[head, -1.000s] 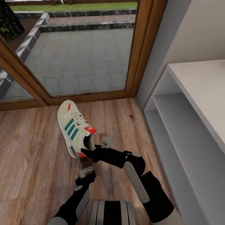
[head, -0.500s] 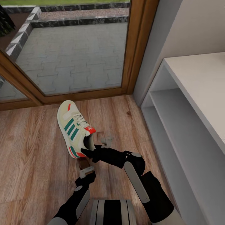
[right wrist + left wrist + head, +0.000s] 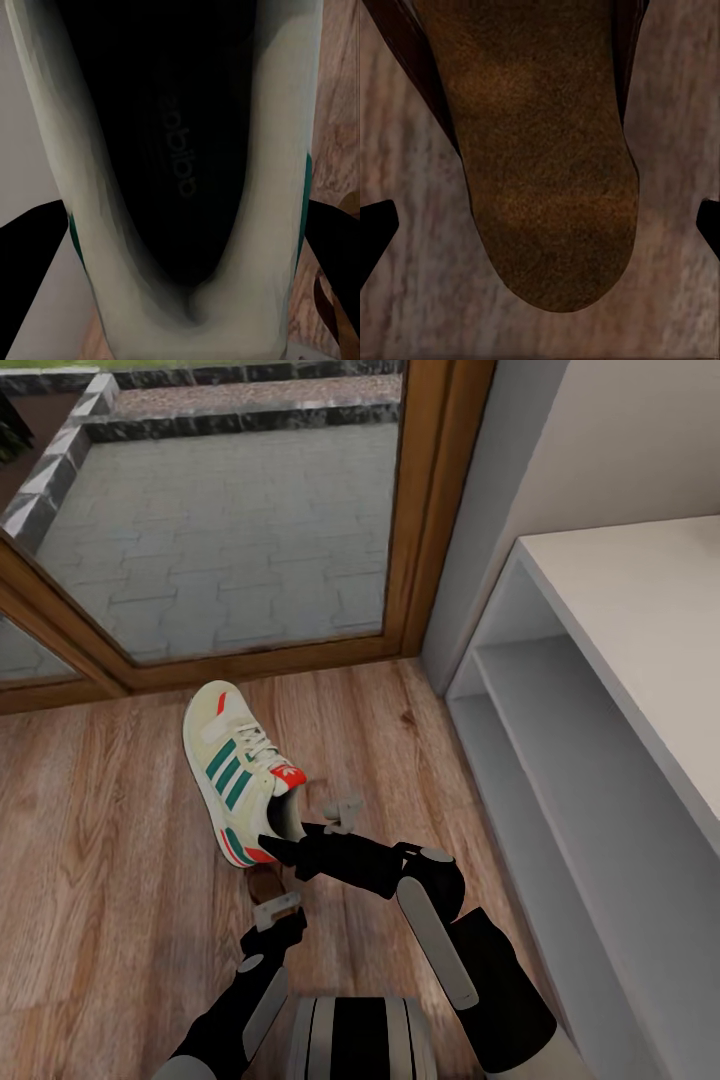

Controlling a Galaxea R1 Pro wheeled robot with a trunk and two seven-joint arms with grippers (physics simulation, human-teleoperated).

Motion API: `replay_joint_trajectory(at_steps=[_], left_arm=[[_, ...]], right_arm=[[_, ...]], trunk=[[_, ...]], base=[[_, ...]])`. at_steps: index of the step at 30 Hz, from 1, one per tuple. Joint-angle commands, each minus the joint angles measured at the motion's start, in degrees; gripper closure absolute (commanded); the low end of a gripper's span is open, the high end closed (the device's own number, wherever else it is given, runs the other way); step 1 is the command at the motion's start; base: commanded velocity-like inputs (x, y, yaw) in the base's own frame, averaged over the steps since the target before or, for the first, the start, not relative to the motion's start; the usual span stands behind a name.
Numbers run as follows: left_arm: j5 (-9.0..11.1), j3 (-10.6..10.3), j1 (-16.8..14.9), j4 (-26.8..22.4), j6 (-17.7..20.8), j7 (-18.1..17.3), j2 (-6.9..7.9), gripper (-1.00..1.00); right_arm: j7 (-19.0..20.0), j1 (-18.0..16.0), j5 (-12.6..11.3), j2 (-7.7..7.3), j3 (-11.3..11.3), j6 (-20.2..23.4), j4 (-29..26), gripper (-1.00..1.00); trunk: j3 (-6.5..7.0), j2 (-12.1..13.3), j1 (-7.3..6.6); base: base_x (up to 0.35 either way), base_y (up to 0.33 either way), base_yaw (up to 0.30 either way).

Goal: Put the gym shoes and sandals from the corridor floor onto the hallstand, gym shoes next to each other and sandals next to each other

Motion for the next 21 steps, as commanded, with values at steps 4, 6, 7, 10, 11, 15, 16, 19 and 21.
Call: replay_joint_trajectory(at_steps=[4, 6, 7, 10, 11, 15, 16, 19, 21], left_arm=[[0.56, -0.32, -0.02, -0.05, -0.05, 0.44, 0.01, -1.00], [0.56, -0.32, -0.02, -0.05, -0.05, 0.44, -0.01, -1.00], [0.56, -0.32, -0.02, -0.05, -0.05, 0.44, -0.01, -1.00], [0.56, -0.32, -0.02, -0.05, -0.06, 0.44, -0.02, -1.00], [0.56, -0.32, -0.02, -0.05, -0.06, 0.44, -0.02, -1.00], [0.56, -0.32, -0.02, -0.05, -0.11, 0.44, -0.01, -1.00], [0.56, -0.32, -0.02, -0.05, -0.12, 0.44, 0.00, -1.00], [0.56, -0.32, -0.02, -0.05, -0.13, 0.44, 0.00, -1.00], [0.56, -0.32, -0.02, -0.05, -0.13, 0.44, 0.01, -1.00]], right_arm=[[0.10, -0.01, -0.28, 0.03, -0.03, 0.36, -0.04, 1.00], [0.10, -0.03, -0.28, 0.03, -0.02, 0.37, -0.05, 1.00], [0.10, -0.03, -0.28, 0.03, -0.01, 0.36, -0.05, 1.00], [0.10, -0.03, -0.28, 0.03, -0.04, 0.36, -0.05, 1.00], [0.10, -0.02, -0.28, 0.03, -0.04, 0.35, -0.05, 1.00], [0.10, -0.02, -0.28, 0.03, -0.03, 0.34, -0.05, 1.00], [0.10, -0.03, -0.28, 0.03, -0.02, 0.34, -0.05, 1.00], [0.10, -0.02, -0.28, 0.03, 0.00, 0.34, -0.05, 1.00], [0.10, -0.02, -0.28, 0.03, 0.02, 0.36, -0.05, 1.00]], trunk=[[-0.27, -0.01, -0.01], [-0.32, -0.01, -0.01], [-0.33, -0.01, -0.01], [-0.35, -0.01, -0.01], [-0.36, -0.01, -0.01], [-0.36, -0.01, -0.01], [-0.59, -0.03, 0.01], [-1.28, -0.07, 0.09], [-1.78, -0.09, 0.14]], base=[[0.000, 0.000, -0.009], [0.000, 0.000, -0.003], [0.000, 0.000, -0.002], [0.000, 0.000, -0.001], [0.000, 0.000, 0.000], [0.000, 0.000, 0.000], [0.000, 0.000, 0.000], [0.000, 0.000, 0.000], [0.000, 0.000, 0.000]])
